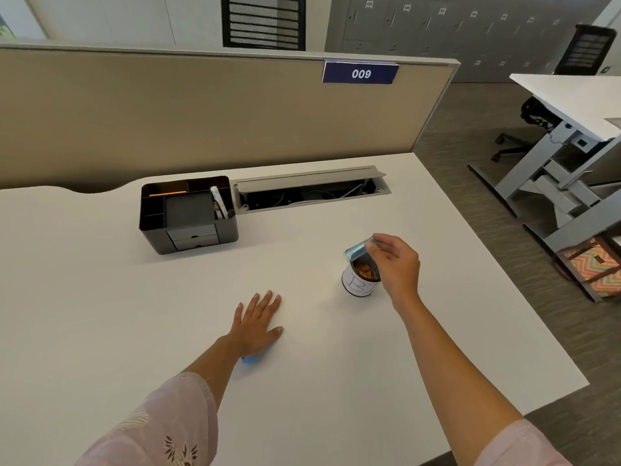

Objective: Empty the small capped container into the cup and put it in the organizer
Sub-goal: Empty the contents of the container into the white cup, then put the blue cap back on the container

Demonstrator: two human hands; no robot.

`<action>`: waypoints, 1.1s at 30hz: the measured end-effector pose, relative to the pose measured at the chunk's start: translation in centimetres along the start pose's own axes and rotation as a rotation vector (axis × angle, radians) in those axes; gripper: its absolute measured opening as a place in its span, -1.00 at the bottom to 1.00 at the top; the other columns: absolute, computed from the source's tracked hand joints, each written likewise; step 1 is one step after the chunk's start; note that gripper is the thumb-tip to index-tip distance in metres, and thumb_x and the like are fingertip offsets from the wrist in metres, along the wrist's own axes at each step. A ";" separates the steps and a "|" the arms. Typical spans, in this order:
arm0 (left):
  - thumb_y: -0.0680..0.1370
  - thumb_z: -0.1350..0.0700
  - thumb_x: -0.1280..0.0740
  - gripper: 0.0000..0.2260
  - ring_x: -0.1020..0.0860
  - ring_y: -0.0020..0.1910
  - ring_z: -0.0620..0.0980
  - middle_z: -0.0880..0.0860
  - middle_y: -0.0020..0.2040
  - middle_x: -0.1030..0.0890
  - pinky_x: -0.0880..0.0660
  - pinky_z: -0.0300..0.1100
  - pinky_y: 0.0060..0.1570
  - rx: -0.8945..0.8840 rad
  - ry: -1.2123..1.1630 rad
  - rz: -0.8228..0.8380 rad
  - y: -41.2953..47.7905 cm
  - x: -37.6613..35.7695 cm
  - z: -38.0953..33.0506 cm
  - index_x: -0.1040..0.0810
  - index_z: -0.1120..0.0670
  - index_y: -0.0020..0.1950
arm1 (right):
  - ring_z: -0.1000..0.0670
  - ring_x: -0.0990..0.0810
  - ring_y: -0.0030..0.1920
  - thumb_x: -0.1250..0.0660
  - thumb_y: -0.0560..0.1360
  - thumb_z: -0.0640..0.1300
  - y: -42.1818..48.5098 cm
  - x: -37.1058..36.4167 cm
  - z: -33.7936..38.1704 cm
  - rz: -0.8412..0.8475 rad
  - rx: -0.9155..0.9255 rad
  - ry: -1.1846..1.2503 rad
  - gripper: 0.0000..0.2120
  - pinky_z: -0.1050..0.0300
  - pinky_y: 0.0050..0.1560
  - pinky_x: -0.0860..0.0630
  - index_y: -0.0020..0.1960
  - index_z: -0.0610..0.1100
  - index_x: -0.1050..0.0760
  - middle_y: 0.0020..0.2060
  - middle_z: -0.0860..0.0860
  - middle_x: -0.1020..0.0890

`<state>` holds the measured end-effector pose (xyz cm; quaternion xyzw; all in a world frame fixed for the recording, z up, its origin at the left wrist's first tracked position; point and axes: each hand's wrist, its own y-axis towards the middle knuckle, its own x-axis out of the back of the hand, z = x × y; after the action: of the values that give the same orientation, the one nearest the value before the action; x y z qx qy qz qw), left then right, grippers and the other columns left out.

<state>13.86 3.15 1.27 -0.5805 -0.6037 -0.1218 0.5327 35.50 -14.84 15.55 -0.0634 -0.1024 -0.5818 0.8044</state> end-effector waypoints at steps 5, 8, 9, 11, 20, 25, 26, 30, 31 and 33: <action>0.67 -0.07 0.04 -0.52 0.18 0.57 -0.07 -0.10 0.60 0.08 0.27 -0.02 0.50 -0.030 -0.300 0.011 -2.0 1.5 0.7 0.10 -0.12 0.57 | 0.15 -0.68 -0.07 -0.49 0.44 -0.17 -1.9 -2.3 1.0 0.038 -0.053 0.156 -0.76 0.32 -0.04 -0.59 0.10 -0.16 -0.63 -0.06 0.00 -0.71; 0.65 -0.16 0.05 -0.51 0.13 0.56 -0.12 -0.15 0.59 0.01 0.21 -0.07 0.51 0.007 -0.439 0.003 -4.2 1.5 2.0 0.04 -0.14 0.57 | 0.06 -0.68 -0.03 -0.48 0.44 -0.20 -3.5 -4.2 1.1 0.106 -0.112 0.216 -0.78 0.28 -0.03 -0.57 0.08 -0.17 -0.63 -0.04 -0.05 -0.70; 0.65 -0.16 0.04 -0.51 0.11 0.56 -0.13 -0.16 0.58 -0.01 0.19 -0.08 0.51 0.027 -0.471 -0.011 -4.9 1.3 2.4 0.02 -0.13 0.57 | 0.04 -0.67 -0.01 -0.48 0.44 -0.21 -4.1 -4.9 1.0 0.129 -0.131 0.227 -0.78 0.28 -0.02 -0.55 0.08 -0.16 -0.63 -0.04 -0.06 -0.70; 0.66 -0.13 0.01 -0.53 0.06 0.56 -0.13 -0.15 0.57 -0.07 0.13 -0.06 0.53 0.067 -0.568 -0.058 -6.4 1.0 3.1 -0.05 -0.10 0.56 | 0.03 -0.66 0.00 -0.48 0.44 -0.21 -5.4 -6.0 0.7 0.181 -0.159 0.234 -0.79 0.27 -0.01 -0.53 0.07 -0.15 -0.63 -0.03 -0.07 -0.70; 0.65 -0.10 -0.08 -0.56 -0.08 0.55 -0.08 -0.08 0.55 -0.22 0.00 -0.09 0.51 0.193 -0.708 -0.260 -10.9 -1.9 4.9 -0.20 -0.09 0.53 | -0.03 -0.71 -0.07 -0.49 0.43 -0.10 -12.2 -9.5 -2.2 0.294 -0.325 0.172 -0.78 0.11 0.04 -0.60 0.06 -0.03 -0.62 -0.07 -0.01 -0.71; 0.58 -0.24 -0.13 -0.45 -0.02 0.57 -0.06 -0.10 0.57 -0.16 0.04 -0.02 0.52 0.207 -0.596 -0.269 -11.6 -3.3 4.1 -0.11 -0.17 0.54 | -0.04 -0.73 -0.11 -0.47 0.45 -0.16 -14.5 -9.8 -4.2 0.263 -0.430 0.230 -0.80 0.12 0.02 -0.62 0.07 -0.07 -0.59 -0.05 -0.10 -0.70; 0.57 -0.24 -0.16 -0.42 -0.01 0.57 -0.05 -0.11 0.57 -0.15 0.04 -0.02 0.52 0.197 -0.559 -0.277 -11.7 -3.4 3.7 -0.10 -0.15 0.55 | -0.05 -0.73 -0.11 -0.46 0.46 -0.18 -14.8 -9.8 -4.5 0.251 -0.458 0.241 -0.80 0.17 -0.03 -0.62 0.07 -0.08 -0.58 -0.05 -0.12 -0.70; 0.52 -0.25 -0.27 -0.34 -0.13 0.54 -0.01 -0.10 0.56 -0.19 -0.08 -0.05 0.50 0.139 -0.362 -0.316 -11.5 -3.4 2.5 -0.10 -0.15 0.55 | -0.09 -0.72 -0.08 -0.43 0.47 -0.22 -15.9 -9.6 -5.8 0.195 -0.572 0.256 -0.82 0.23 -0.10 -0.61 0.06 -0.09 -0.57 -0.06 -0.14 -0.69; 0.51 -0.24 -0.29 -0.34 -0.18 0.52 -0.01 -0.09 0.56 -0.21 -0.12 -0.07 0.49 0.118 -0.322 -0.328 -11.3 -3.3 2.1 -0.11 -0.16 0.54 | -0.10 -0.72 -0.07 -0.42 0.48 -0.23 -16.1 -9.5 -6.0 0.184 -0.590 0.265 -0.82 0.20 -0.08 -0.61 0.06 -0.09 -0.57 -0.06 -0.13 -0.69; 0.51 -0.20 -0.32 -0.37 -0.26 0.48 0.00 -0.06 0.53 -0.27 -0.21 -0.08 0.44 0.087 -0.256 -0.335 -10.7 -3.0 1.4 -0.16 -0.17 0.53 | -0.10 -0.71 -0.06 -0.40 0.49 -0.25 -16.3 -9.3 -6.4 0.161 -0.620 0.280 -0.82 0.14 -0.02 -0.61 0.08 -0.12 -0.58 -0.06 -0.10 -0.67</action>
<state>3.53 -0.68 3.38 -0.4594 -0.7591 -0.1075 0.4485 17.83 -12.82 6.82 -0.2321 0.1955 -0.5228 0.7966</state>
